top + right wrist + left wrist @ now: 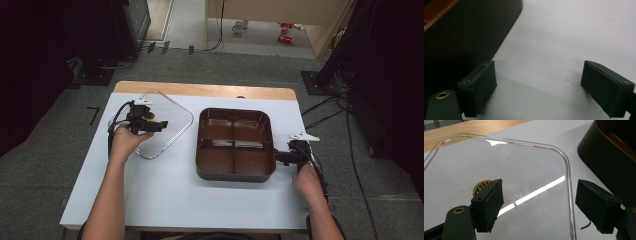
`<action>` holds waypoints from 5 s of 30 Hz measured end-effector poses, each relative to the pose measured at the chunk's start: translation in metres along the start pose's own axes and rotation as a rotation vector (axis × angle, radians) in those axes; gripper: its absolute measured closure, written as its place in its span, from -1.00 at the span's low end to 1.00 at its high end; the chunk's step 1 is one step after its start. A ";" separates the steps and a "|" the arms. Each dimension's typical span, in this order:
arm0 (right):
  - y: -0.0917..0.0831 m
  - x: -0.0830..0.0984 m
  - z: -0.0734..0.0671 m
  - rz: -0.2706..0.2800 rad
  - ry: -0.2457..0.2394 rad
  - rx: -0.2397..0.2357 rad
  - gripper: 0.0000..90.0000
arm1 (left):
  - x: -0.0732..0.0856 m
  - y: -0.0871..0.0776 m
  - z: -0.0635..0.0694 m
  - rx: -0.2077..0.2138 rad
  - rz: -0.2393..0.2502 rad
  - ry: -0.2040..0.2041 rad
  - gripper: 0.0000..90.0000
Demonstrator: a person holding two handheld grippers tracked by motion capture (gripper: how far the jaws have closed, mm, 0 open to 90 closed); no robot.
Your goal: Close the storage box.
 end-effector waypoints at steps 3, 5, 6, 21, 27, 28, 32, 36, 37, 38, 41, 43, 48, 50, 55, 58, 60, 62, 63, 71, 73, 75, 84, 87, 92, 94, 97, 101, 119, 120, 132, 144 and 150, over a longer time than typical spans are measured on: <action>0.000 0.000 0.000 0.001 0.000 0.000 -0.72 | 0.000 0.005 -0.010 -0.021 -0.014 -0.002 -0.47; 0.000 0.000 0.000 0.001 0.000 0.001 -0.72 | 0.000 0.008 -0.016 -0.023 -0.017 -0.022 -0.46; 0.000 0.000 0.000 0.001 0.000 0.000 -0.72 | 0.001 0.010 -0.019 -0.027 -0.018 -0.028 -0.45; 0.000 0.000 0.000 0.001 0.000 0.001 -0.72 | 0.013 0.032 -0.058 -0.112 -0.007 -0.108 -0.25; 0.000 0.000 0.000 0.001 0.000 0.001 -0.72 | 0.021 0.041 -0.060 -0.114 -0.030 -0.116 -0.17; 0.000 0.000 0.000 0.001 -0.001 0.001 -0.72 | 0.021 0.042 -0.059 -0.117 -0.031 -0.108 -0.15; 0.000 0.000 0.000 0.001 0.000 0.001 -0.72 | 0.020 0.044 -0.055 -0.136 -0.029 -0.084 0.02; 0.000 0.000 0.000 0.001 -0.001 0.001 -0.72 | 0.020 0.045 -0.054 -0.171 -0.036 -0.053 0.18; 0.000 0.000 0.000 0.002 0.000 0.001 -0.72 | 0.020 0.044 -0.056 -0.173 -0.035 -0.058 0.23; 0.000 0.000 0.000 0.002 0.000 0.001 -0.72 | 0.020 0.043 -0.057 -0.166 -0.028 -0.071 0.30; 0.000 0.000 0.000 0.002 0.000 0.001 -0.72 | 0.020 0.043 -0.057 -0.160 -0.027 -0.070 0.31; 0.000 0.000 0.000 0.002 -0.001 0.001 -0.72 | 0.020 0.043 -0.056 -0.160 -0.032 -0.069 0.32; 0.000 0.000 0.000 0.003 -0.001 0.001 -0.72 | 0.020 0.042 -0.056 -0.161 -0.045 -0.085 0.33; 0.000 0.000 0.000 0.002 -0.001 0.002 -0.72 | 0.020 0.042 -0.056 -0.159 -0.046 -0.089 0.33; 0.000 0.000 0.000 0.002 -0.001 0.001 -0.72 | 0.020 0.037 -0.055 -0.147 -0.057 -0.087 0.33; 0.000 0.000 0.000 0.003 -0.001 0.001 -0.72 | 0.017 0.030 -0.054 -0.133 -0.048 -0.092 0.33; 0.000 0.000 0.000 0.003 -0.001 0.001 -0.72 | 0.015 0.025 -0.052 -0.128 -0.042 -0.088 0.33; 0.000 0.000 0.000 0.003 -0.001 0.001 -0.72 | 0.011 0.018 -0.048 -0.122 -0.035 -0.080 0.33; 0.000 0.000 0.000 0.003 -0.001 0.001 -0.72 | 0.009 0.015 -0.046 -0.114 -0.029 -0.075 0.33; 0.000 0.000 0.000 0.002 -0.001 0.001 -0.72 | -0.006 -0.008 -0.031 -0.072 0.007 -0.061 0.33; 0.000 0.000 0.000 0.002 -0.001 0.001 -0.72 | -0.010 -0.013 -0.027 -0.063 0.004 -0.052 0.33; 0.000 0.000 0.000 0.002 -0.001 0.001 -0.72 | -0.015 -0.017 -0.021 -0.050 0.013 -0.042 0.33; 0.000 0.000 0.000 0.003 -0.001 0.001 -0.72 | -0.038 -0.029 0.015 0.015 0.055 0.047 0.33; 0.000 0.000 0.000 0.002 -0.002 0.001 -0.72 | -0.045 -0.031 0.028 0.042 0.068 0.070 0.33; 0.000 0.000 0.000 0.002 -0.002 0.001 -0.72 | -0.050 -0.030 0.049 0.080 0.064 0.121 0.33; 0.000 0.000 0.000 0.002 -0.003 0.001 -0.72 | -0.052 -0.027 0.058 0.092 0.057 0.137 0.33; 0.000 0.000 0.000 0.002 -0.001 0.001 -0.72 | -0.052 -0.022 0.071 0.122 0.050 0.161 0.33; 0.000 0.000 0.000 0.001 0.000 0.001 -0.72 | -0.052 -0.014 0.087 0.162 0.047 0.187 0.33; 0.000 0.000 0.000 0.002 -0.003 0.001 -0.72 | -0.048 0.014 0.142 0.289 0.019 0.295 0.33; 0.000 0.000 0.000 0.002 -0.003 0.001 -0.72 | -0.048 0.015 0.145 0.294 0.020 0.297 0.33; 0.000 0.000 0.000 0.002 -0.001 0.001 -0.72 | -0.049 0.028 0.182 0.386 0.019 0.372 0.33; 0.000 0.000 0.000 0.001 -0.001 0.001 -0.72 | -0.051 0.040 0.209 0.430 -0.017 0.449 0.33; 0.000 0.000 0.000 0.002 -0.001 0.001 -0.72 | -0.054 0.050 0.225 0.460 -0.043 0.482 0.33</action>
Point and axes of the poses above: each handheld gripper's, and its own axes: y roughly forward along the jaws, x roughly out of its underside, z roughly to its right, the point moved 10 cm from there along y, roughly forward along the jaws
